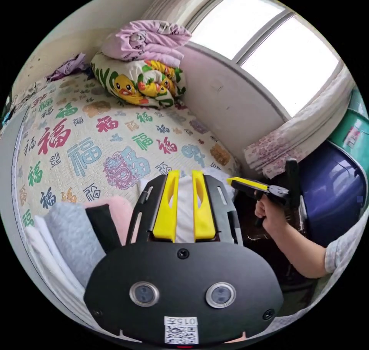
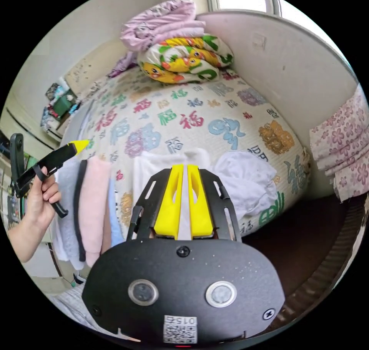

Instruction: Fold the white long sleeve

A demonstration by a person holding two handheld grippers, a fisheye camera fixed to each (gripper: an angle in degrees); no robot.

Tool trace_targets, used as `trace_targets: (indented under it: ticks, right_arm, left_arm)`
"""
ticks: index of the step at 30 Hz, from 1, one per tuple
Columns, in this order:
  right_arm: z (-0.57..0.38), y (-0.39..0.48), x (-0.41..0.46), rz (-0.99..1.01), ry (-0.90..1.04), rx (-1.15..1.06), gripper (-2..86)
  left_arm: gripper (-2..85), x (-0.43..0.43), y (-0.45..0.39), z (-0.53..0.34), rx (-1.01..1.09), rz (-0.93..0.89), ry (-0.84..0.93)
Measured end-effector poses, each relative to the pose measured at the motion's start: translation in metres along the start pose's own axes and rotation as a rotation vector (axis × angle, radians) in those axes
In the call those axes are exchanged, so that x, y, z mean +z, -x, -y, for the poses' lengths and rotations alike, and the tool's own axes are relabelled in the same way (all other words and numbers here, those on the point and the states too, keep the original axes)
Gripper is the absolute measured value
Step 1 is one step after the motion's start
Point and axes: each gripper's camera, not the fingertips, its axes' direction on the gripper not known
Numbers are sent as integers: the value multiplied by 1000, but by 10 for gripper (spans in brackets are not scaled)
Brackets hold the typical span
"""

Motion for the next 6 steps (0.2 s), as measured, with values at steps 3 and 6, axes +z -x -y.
trace_targets:
  ticks: [3,6]
  right_arm:
    - [-38,45,-13,137,-77,-71,18]
    - [-69,91,-10,344,-57,-114,19]
  left_arm:
    - [81,-53,-10,-54,45,19,-100]
    - [112,-72,3,-107,19,29,42]
